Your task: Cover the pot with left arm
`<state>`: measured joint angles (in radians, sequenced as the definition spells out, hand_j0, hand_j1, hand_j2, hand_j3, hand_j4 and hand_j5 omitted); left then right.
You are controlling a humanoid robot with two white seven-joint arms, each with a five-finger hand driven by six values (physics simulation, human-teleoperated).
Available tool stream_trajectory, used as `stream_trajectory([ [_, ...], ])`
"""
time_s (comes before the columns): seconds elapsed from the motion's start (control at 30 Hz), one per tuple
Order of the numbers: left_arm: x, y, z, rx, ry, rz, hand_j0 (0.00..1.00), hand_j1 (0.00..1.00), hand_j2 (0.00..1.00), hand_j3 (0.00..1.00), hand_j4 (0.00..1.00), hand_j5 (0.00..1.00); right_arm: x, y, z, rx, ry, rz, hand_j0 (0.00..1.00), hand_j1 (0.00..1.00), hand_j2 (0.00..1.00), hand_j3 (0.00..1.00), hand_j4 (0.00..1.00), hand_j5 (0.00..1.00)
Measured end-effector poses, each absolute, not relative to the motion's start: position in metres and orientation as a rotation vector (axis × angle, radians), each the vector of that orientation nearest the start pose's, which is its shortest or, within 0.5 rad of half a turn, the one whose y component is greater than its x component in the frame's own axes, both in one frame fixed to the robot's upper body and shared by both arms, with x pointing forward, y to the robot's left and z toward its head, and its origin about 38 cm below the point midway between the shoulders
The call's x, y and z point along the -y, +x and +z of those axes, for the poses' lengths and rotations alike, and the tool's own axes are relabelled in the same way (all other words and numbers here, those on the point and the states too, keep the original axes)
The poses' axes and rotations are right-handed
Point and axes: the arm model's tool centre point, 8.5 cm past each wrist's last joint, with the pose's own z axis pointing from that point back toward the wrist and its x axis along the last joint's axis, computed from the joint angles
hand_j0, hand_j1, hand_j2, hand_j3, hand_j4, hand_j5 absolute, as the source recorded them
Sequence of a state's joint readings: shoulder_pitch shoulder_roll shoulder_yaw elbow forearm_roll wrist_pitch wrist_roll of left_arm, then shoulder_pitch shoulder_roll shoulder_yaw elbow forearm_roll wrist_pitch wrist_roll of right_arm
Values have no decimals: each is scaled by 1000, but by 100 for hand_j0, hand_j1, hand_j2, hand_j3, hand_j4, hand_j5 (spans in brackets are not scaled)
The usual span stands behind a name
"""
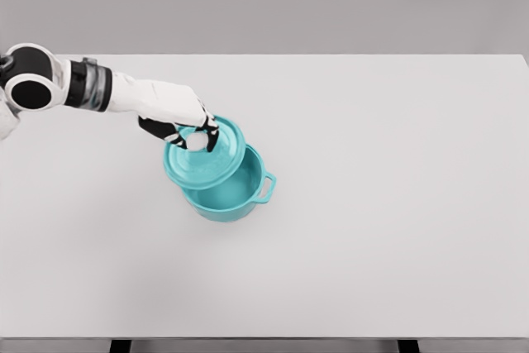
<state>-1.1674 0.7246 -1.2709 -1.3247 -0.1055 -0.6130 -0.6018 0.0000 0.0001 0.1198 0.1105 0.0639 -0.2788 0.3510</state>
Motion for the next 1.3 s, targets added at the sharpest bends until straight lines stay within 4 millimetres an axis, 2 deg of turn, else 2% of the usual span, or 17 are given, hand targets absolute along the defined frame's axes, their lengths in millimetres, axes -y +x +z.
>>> stream_trajectory([
  [0.67, -190, 455, 232, -1659, -34, 3108, 45, 45, 45, 45, 45, 45, 242, -15, -254, 124, 285, 215, 100, 100, 100, 100, 100, 100],
  [1.3, -186, 450, 226, -1651, 3, 3114, 45, 45, 45, 45, 45, 45, 242, -15, -254, 124, 285, 215, 100, 100, 100, 100, 100, 100],
])
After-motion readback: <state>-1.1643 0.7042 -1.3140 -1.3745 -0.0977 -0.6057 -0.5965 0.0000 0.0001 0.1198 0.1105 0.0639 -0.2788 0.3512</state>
